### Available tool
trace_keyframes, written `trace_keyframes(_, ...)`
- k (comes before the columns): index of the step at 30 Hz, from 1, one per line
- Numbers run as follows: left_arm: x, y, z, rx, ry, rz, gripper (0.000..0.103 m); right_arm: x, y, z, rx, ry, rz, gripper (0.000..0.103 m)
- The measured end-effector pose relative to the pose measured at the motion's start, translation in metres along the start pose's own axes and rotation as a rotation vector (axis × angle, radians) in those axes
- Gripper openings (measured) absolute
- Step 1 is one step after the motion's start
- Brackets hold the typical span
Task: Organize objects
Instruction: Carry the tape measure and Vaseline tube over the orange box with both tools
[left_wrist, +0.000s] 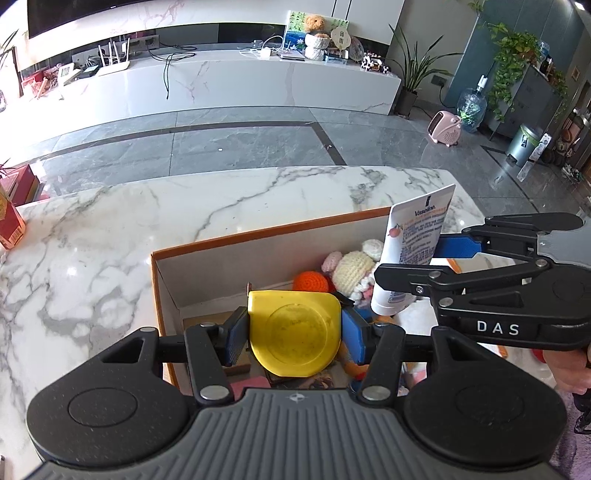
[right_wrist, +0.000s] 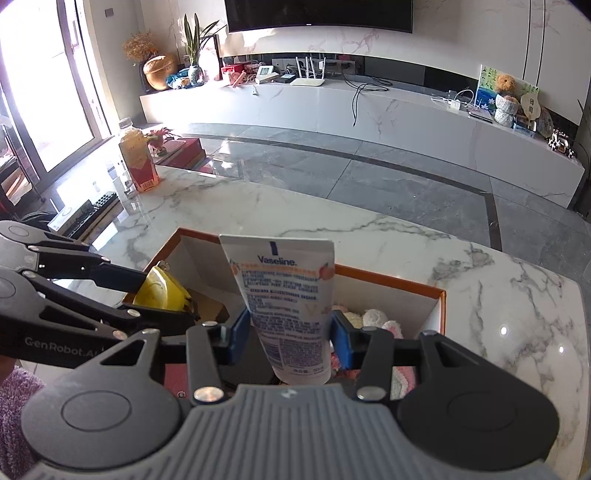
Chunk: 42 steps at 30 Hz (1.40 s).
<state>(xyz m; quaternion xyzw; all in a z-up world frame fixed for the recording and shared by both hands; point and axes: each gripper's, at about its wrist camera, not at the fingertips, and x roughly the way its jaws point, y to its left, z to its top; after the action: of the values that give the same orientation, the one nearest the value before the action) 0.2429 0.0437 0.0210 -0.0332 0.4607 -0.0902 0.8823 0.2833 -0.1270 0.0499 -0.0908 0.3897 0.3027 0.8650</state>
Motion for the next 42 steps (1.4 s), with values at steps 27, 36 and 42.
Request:
trace_keyframes(27,0.03,0.017,0.015,0.02,0.037,0.048,0.062,0.099,-0.006,0.024,0.014,0.052,-0.028,0.049)
trace_keyframes(36,0.034,0.026,0.016,0.002,0.04,0.059,0.062,0.109,-0.001,0.024,0.011,0.073,0.0,0.048)
trace_keyframes(42,0.036,0.026,0.015,0.003,0.043,0.056,0.062,0.115,0.0,0.019,-0.011,0.112,-0.026,0.043)
